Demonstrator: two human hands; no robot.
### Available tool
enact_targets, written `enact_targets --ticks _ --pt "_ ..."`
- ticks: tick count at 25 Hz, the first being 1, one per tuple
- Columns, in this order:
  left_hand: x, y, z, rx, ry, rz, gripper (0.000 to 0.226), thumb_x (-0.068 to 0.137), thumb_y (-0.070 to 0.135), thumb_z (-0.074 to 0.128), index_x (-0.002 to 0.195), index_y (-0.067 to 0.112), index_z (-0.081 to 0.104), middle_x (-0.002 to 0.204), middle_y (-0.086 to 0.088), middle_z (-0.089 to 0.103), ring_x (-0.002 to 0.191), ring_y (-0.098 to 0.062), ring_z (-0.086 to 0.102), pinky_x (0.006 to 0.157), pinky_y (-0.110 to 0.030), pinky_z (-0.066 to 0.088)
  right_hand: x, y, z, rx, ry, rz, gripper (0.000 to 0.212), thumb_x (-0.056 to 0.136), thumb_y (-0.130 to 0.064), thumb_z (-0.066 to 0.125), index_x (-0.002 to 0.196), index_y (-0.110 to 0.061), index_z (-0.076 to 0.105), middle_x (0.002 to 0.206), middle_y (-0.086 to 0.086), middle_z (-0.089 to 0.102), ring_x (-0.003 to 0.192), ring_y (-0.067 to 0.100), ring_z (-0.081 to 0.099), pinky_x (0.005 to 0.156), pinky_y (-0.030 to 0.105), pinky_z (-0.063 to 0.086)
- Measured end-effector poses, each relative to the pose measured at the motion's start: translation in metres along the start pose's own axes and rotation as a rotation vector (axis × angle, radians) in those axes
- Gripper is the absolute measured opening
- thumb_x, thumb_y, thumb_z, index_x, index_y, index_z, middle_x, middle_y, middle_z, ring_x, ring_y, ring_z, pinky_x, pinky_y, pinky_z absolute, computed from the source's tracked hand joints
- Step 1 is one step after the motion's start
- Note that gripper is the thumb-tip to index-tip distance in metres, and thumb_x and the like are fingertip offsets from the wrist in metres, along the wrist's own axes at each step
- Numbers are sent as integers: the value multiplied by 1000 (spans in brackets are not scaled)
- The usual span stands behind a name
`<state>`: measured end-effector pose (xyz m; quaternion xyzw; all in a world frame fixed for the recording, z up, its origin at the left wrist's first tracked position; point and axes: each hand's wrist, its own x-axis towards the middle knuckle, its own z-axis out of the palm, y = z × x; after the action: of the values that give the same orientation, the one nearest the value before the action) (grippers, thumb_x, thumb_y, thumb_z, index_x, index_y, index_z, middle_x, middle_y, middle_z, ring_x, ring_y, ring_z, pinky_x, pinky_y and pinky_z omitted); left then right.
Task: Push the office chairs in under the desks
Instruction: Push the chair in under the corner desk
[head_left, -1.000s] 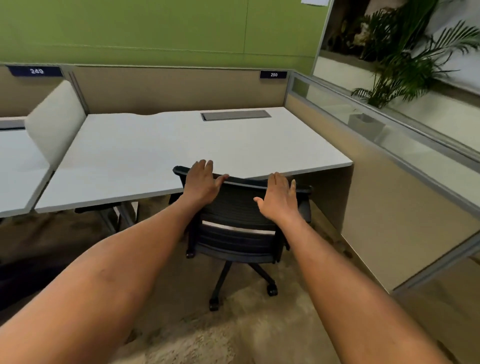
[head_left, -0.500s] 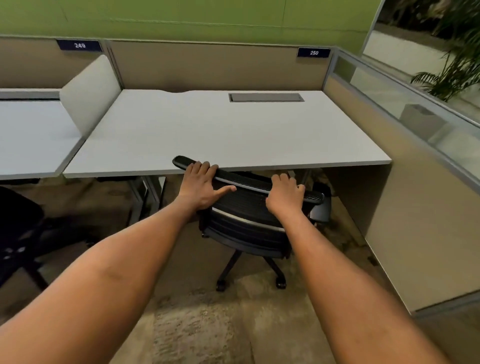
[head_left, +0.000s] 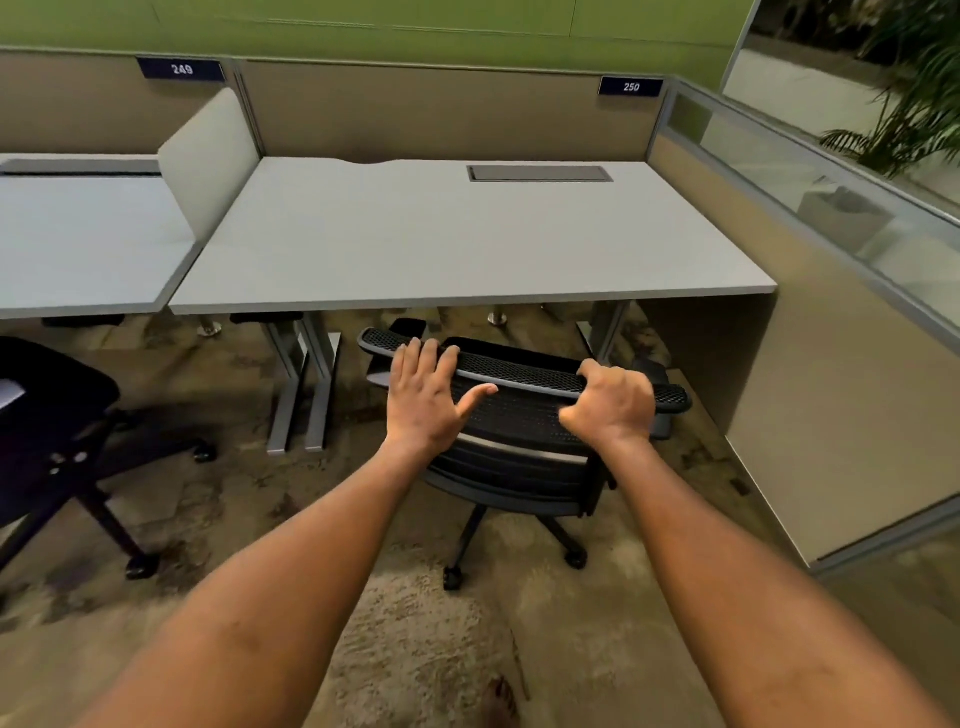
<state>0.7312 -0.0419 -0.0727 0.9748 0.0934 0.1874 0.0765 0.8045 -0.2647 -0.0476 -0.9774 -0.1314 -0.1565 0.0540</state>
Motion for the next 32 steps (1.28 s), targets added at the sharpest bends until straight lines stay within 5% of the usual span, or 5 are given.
enact_targets --ticks 3,6,9,13,32 --pt "-42 11 -7 -20 70 -2 81 84 76 31 129 11 52 131 -16 52 130 -36 39 115 -48 22 -34 9 -10 29 59 -27 34 54 -31 70 86 -20 67 65 4 63 65 30 59 66 31 40" --pt "-60 15 -25 38 175 75 83 80 83 30 102 10 62 101 -13 61 98 -31 52 94 -45 36 -59 15 -19 49 113 -61 26 58 -27 71 82 -18 67 65 6 64 64 32 59 64 33 39" --pt "-53 7 -49 99 160 216 91 70 94 26 70 9 60 76 -10 59 75 -26 49 75 -39 40 -76 16 -27 35 159 -90 19 65 -29 74 75 -17 63 61 5 62 59 32 56 60 32 34" --pt "-55 2 -57 143 119 203 93 66 97 23 61 11 57 64 -8 61 57 -24 49 57 -32 38 -85 12 -29 65 203 -137 21 67 -32 73 69 -16 58 58 2 59 55 29 54 60 33 37" --pt "44 46 -9 97 191 76 87 65 96 29 48 12 41 47 -3 46 46 -20 41 47 -30 35 51 63 5 91 190 -251 25 64 -33 80 69 -17 61 60 0 61 56 25 57 65 32 41"
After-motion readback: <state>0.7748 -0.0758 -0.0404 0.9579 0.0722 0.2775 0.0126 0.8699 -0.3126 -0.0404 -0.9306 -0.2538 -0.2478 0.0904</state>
